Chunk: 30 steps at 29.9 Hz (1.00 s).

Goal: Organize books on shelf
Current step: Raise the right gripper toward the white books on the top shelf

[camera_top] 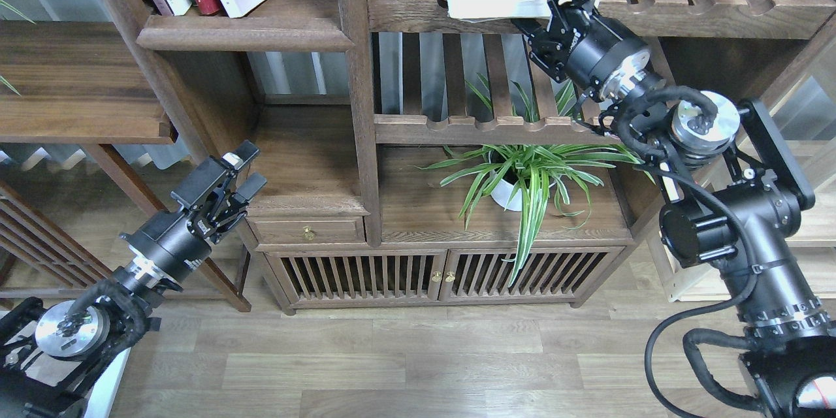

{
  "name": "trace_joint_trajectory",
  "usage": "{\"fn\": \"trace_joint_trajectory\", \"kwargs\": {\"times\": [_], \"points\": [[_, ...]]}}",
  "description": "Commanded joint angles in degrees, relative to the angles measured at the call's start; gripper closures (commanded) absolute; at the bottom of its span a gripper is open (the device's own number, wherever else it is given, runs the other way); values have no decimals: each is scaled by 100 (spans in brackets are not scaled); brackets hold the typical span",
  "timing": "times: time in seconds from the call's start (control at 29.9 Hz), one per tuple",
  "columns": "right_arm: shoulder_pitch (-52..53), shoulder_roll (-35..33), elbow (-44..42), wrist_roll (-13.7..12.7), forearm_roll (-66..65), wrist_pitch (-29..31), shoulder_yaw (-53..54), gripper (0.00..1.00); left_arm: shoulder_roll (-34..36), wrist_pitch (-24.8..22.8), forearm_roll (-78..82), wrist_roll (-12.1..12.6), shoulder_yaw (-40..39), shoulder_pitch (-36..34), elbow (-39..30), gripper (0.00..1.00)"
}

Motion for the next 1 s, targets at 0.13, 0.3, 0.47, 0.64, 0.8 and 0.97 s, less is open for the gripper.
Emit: {"fn": "trace_joint_trajectory", "kwargs": {"times": [0.13, 0.3, 0.47, 0.64, 0.8, 0.97], "points": [[55, 1, -8, 288, -18, -324, 23, 7, -16, 0, 57, 19, 27, -69, 45, 3], [46, 10, -8, 402, -18, -324, 32, 7, -16, 0, 92, 19, 27, -69, 63, 3], [46, 10, -26, 429, -27, -333, 32, 8, -16, 0, 83, 19, 27, -60, 89, 3], [55, 19, -87, 429, -35, -341, 32, 9, -16, 0, 74, 10, 27, -43, 89, 3], [117, 19, -175, 429, -53, -438, 23, 11, -16, 0, 74, 10, 27, -52, 89, 3], [283, 19, -263, 420, -53, -579, 14, 11, -16, 0, 74, 1, 18, -43, 89, 3]]}}
